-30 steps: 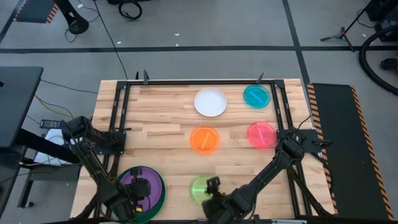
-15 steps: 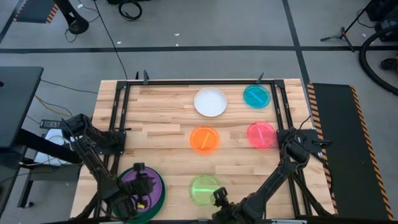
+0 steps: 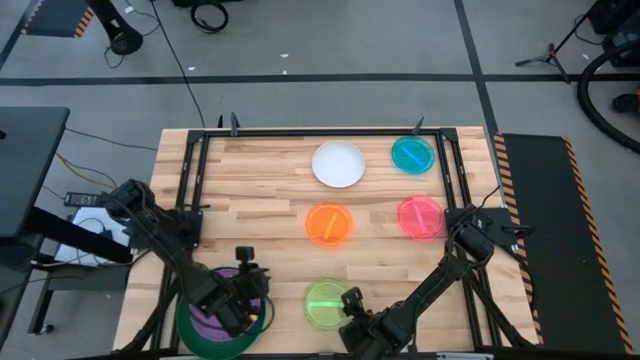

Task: Stack plastic plates
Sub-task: Stack the light green plate on top of the orange plate

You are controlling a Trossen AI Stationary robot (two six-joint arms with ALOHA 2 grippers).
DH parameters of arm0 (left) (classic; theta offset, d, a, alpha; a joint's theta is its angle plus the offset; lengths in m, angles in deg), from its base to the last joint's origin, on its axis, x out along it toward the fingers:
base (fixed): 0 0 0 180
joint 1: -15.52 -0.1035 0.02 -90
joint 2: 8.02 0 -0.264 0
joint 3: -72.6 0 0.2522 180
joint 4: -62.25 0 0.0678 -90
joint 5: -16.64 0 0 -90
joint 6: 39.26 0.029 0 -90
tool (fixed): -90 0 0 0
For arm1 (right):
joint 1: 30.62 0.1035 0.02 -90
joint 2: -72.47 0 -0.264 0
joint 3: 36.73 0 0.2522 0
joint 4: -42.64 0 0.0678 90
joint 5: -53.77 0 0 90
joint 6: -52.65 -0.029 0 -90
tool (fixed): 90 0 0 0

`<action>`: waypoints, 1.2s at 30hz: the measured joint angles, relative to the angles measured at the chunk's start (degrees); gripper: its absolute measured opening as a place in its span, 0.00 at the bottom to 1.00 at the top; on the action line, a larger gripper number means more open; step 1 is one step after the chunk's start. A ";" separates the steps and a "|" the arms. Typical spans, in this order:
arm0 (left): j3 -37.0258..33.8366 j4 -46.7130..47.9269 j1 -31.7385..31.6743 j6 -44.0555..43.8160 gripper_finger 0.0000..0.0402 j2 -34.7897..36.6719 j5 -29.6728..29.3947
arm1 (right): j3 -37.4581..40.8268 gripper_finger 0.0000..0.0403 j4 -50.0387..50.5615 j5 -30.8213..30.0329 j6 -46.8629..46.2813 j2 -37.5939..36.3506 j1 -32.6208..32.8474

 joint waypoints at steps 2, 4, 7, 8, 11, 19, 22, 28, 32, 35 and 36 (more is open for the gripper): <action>2.03 -0.02 -1.41 3.79 0.26 0.04 -0.08 | 0.00 0.54 0.06 -0.12 0.68 0.00 -0.15; 4.33 -0.19 -2.32 7.21 0.26 0.07 -0.29 | 0.00 0.53 0.06 0.59 0.62 0.00 -0.36; 7.42 -1.18 -3.00 11.18 0.26 0.11 -1.46 | 0.00 0.51 0.04 1.37 0.26 0.00 -0.42; 8.39 -1.42 -3.03 12.28 0.26 0.11 -1.68 | 0.00 0.50 0.08 1.66 0.28 0.00 -0.45; 10.56 -2.26 -2.73 15.76 0.26 0.11 -1.89 | 0.82 0.46 -0.54 1.80 0.51 0.00 -0.40; 12.05 -3.84 -0.20 17.70 0.26 0.11 -1.83 | 4.21 0.37 -2.05 -1.80 1.35 -0.26 -0.64; 12.05 -3.82 0.51 17.33 0.26 0.11 -1.81 | 4.47 0.32 -2.51 -2.25 1.36 -0.24 -0.90; 12.05 -3.76 1.74 16.19 0.26 0.11 -1.81 | 4.52 0.11 -5.16 -0.13 1.30 -0.13 -1.61; 12.05 -3.75 2.11 16.17 0.26 0.11 -1.79 | 4.46 0.03 -5.69 3.16 0.13 -0.15 -2.42; 12.05 -3.75 2.33 16.17 0.26 0.11 -1.80 | 4.44 0.03 -5.71 3.02 0.57 -0.15 -2.41; 12.05 -3.75 2.34 16.17 0.26 0.11 -1.83 | 4.15 0.02 -5.29 3.03 1.17 -0.15 -2.43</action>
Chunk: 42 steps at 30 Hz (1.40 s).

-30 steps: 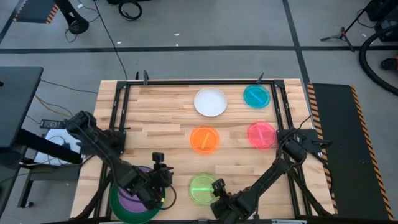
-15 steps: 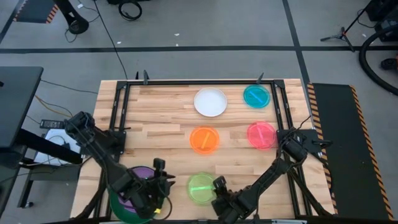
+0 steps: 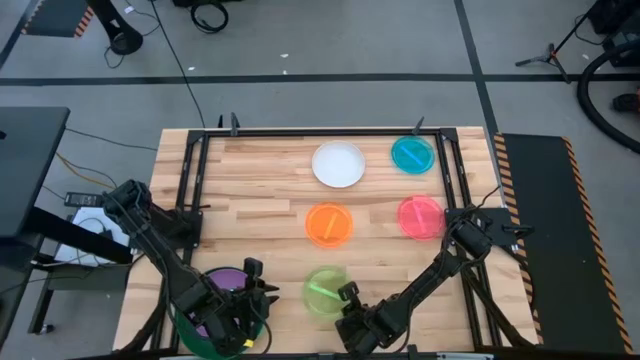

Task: Stack plastic plates
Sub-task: Stack the light green plate on top of the orange plate

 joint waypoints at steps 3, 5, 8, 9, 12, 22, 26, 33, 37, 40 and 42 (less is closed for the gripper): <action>0.00 0.02 0.06 -0.01 0.26 0.00 0.02 | -1.91 0.02 3.26 0.48 0.52 0.12 -0.11; -0.02 0.00 0.08 0.02 0.26 0.00 0.04 | -3.52 0.02 6.51 -0.03 0.37 0.19 -0.27; -0.02 0.00 0.08 -0.01 0.26 0.00 0.03 | -6.32 0.01 12.90 -1.81 0.61 0.22 -0.95; -0.02 0.00 0.07 -0.01 0.26 0.00 0.04 | -7.03 0.01 14.54 -2.53 0.59 0.22 -1.37; -0.02 -0.07 0.06 -0.01 0.26 0.00 0.04 | -8.50 0.01 18.56 -5.43 0.97 0.22 -3.08; -0.04 -0.07 0.06 -0.03 0.26 0.00 0.04 | -8.92 0.01 18.98 -9.41 7.64 0.19 -8.80; -0.04 -0.04 0.06 -0.03 0.26 0.00 0.04 | -8.92 0.01 20.08 -11.92 8.66 -0.48 -9.57; -0.07 -0.07 0.04 -0.05 0.26 -0.02 0.04 | -8.96 0.01 23.37 -12.38 8.35 -1.33 -11.80; -0.09 -0.17 0.06 -0.55 0.26 -0.02 0.09 | -8.68 0.02 24.13 -10.10 8.02 -1.33 -14.59; -0.09 -0.06 0.04 -1.52 0.26 -0.02 0.10 | -8.46 0.02 24.60 -8.64 8.05 -1.33 -16.75; -0.09 0.05 0.04 -1.52 0.26 -0.02 0.10 | -8.46 0.02 24.21 -7.82 7.89 -1.33 -17.97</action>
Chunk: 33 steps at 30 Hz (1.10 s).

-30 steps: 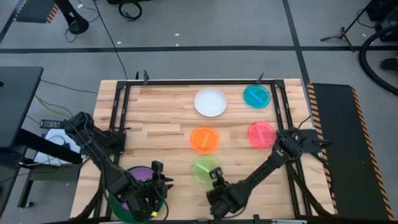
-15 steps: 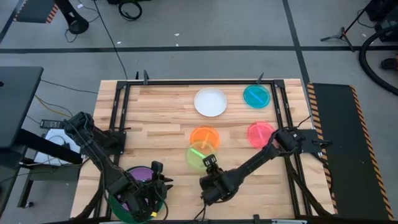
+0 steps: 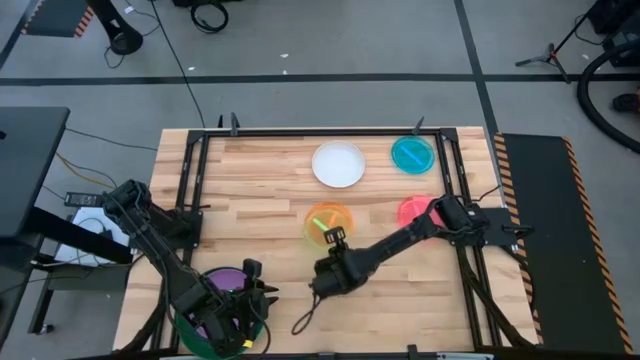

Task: Stack plastic plates
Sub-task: Stack the light green plate on top of the orange plate

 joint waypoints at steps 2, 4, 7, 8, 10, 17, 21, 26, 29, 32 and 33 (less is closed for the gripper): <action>0.00 0.02 0.00 -0.02 0.26 0.00 0.00 | 0.00 0.02 0.17 1.08 -0.04 0.00 -1.04; 0.00 0.02 0.00 -0.02 0.26 0.00 0.00 | 0.00 0.02 0.11 1.68 -0.33 0.00 -1.83; 0.00 0.01 0.01 -0.02 0.26 0.00 0.00 | 0.00 0.03 0.09 3.87 -1.91 0.00 -2.62; 0.00 0.01 0.00 -0.02 0.26 0.00 0.00 | 0.00 0.03 0.09 4.67 -2.68 0.00 -2.78; 0.00 0.02 0.00 0.00 0.26 0.00 0.00 | 0.00 0.03 0.09 6.08 -3.46 0.00 -2.96; 0.00 0.00 0.00 0.00 0.26 0.00 0.00 | 0.00 0.04 0.06 6.65 -1.96 0.00 -3.21; 0.00 -0.01 0.00 -0.02 0.26 0.00 0.00 | 0.00 0.04 -0.37 7.04 -1.14 0.11 -4.29; 0.00 0.00 0.00 -0.02 0.26 0.00 0.00 | 0.00 0.03 -1.30 10.68 -0.53 0.14 -5.71; 0.00 -0.02 0.02 -0.02 0.26 0.00 0.00 | 0.00 0.03 -2.70 11.63 -0.45 0.17 -6.01; 0.00 -0.02 0.01 -0.02 0.26 0.00 -0.01 | 0.00 0.04 -3.87 13.07 -0.30 0.19 -6.35; 0.00 0.00 0.02 -0.02 0.26 0.00 0.00 | 0.00 0.05 -4.21 13.16 -0.39 0.21 -6.43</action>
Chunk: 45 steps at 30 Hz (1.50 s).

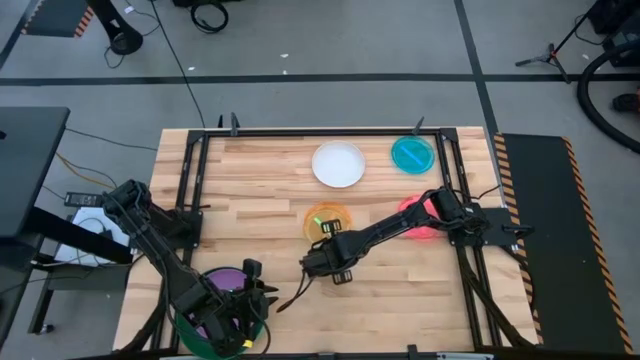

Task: Stack plastic plates
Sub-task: Stack the light green plate on top of the orange plate, then stack the stacked plates on top of the pink plate

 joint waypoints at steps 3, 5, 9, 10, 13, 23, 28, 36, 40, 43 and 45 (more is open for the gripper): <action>0.00 -0.01 -0.02 -0.02 0.26 0.00 0.00 | 0.00 0.06 -0.54 -0.12 -0.03 0.01 -0.04; 0.00 -0.01 -0.02 -0.02 0.26 0.00 -0.02 | 0.00 0.09 -0.69 -0.46 -0.03 0.01 -0.02; 0.00 -0.02 -0.02 -0.02 0.26 0.00 0.00 | 0.00 0.16 -0.95 -3.03 -0.85 0.01 0.00; 0.00 -0.02 -0.02 -0.02 0.26 0.00 0.00 | 0.00 0.18 -0.95 -3.37 -0.98 0.01 0.02; 0.00 -0.02 -0.02 -0.02 0.26 0.00 0.00 | 0.00 0.25 -0.95 -3.37 -1.13 0.03 0.09; 0.00 -0.04 0.00 -0.04 0.26 0.00 0.00 | 0.53 0.36 -1.68 -3.12 -1.15 0.03 -0.02; 0.00 -0.09 -0.02 -0.07 0.26 0.00 -0.02 | 3.84 0.36 -4.40 -2.94 -0.97 0.12 -1.13; 0.00 -0.11 -0.02 -0.04 0.26 -0.01 -0.02 | 8.17 0.33 -7.01 -4.11 -0.88 -0.37 -2.34; 0.00 -0.11 -0.01 -0.04 0.26 -0.02 -0.02 | 8.26 0.24 -7.40 -4.07 1.90 -0.31 -2.36; 0.00 -0.11 -0.02 -0.04 0.26 -0.02 -0.02 | 8.36 0.14 -7.81 -5.13 2.33 -0.15 -2.37; 0.00 -0.11 0.00 -0.04 0.26 -0.02 -0.02 | 8.41 0.06 -7.80 -5.90 2.96 -0.05 -2.45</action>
